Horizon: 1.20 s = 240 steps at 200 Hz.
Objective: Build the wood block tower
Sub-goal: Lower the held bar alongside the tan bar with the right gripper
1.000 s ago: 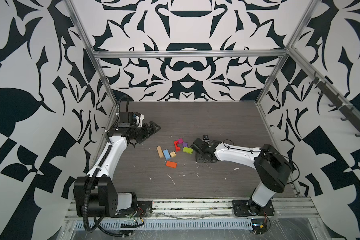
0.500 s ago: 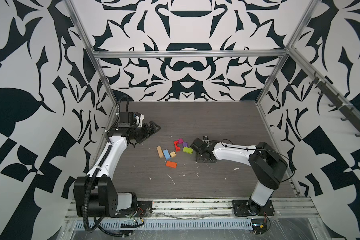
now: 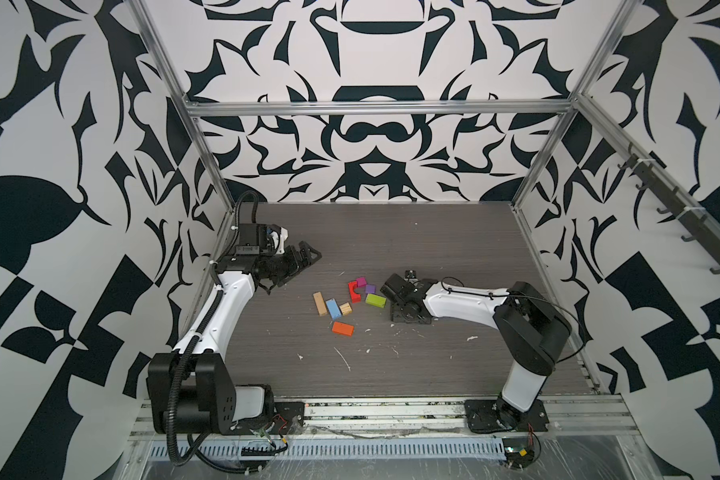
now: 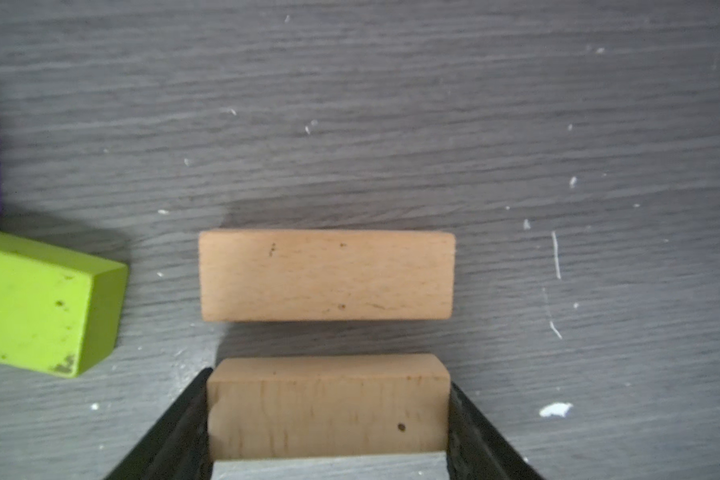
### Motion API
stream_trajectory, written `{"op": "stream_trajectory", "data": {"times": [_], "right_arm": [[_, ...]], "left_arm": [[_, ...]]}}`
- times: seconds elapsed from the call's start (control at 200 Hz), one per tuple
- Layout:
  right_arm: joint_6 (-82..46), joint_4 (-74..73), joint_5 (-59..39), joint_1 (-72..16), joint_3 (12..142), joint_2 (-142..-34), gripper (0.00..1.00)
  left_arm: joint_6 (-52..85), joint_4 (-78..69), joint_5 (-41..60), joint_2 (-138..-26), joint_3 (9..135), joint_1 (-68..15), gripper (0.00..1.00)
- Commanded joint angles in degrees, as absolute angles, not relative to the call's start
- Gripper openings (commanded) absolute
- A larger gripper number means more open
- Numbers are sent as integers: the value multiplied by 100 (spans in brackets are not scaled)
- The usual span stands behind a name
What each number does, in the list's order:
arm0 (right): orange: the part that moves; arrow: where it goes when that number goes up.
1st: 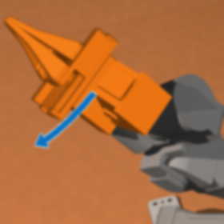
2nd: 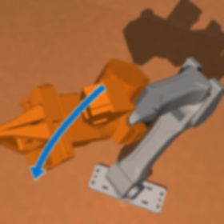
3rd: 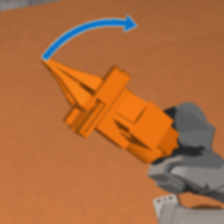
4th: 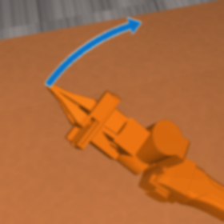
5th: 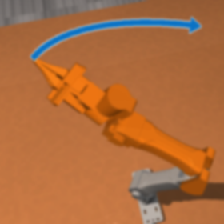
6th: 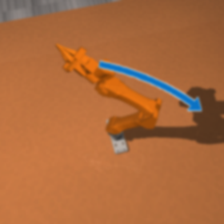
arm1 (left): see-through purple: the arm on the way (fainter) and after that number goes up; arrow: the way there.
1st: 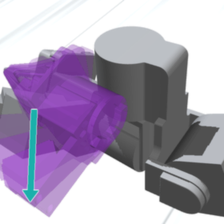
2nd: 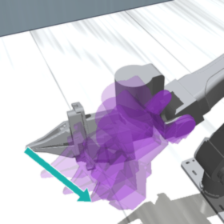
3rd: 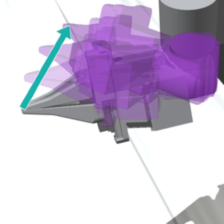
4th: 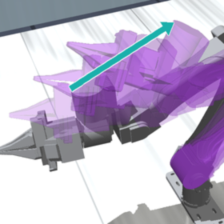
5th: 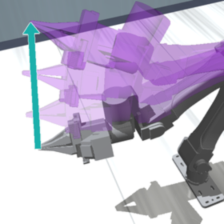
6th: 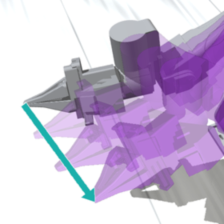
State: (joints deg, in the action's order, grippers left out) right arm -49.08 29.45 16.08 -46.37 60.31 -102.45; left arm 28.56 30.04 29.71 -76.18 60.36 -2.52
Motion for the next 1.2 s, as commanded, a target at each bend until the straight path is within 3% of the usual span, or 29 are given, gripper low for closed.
{"op": "stream_trajectory", "data": {"times": [0.0,1.195], "right_arm": [[-4796,2936,1591,-4580,6195,-10327,71],[-4521,2918,1775,-4395,6137,-10459,75]], "left_arm": [[2852,2997,3021,-7582,5960,-225,99],[2855,2997,3015,-7592,5953,-222,99]]}}
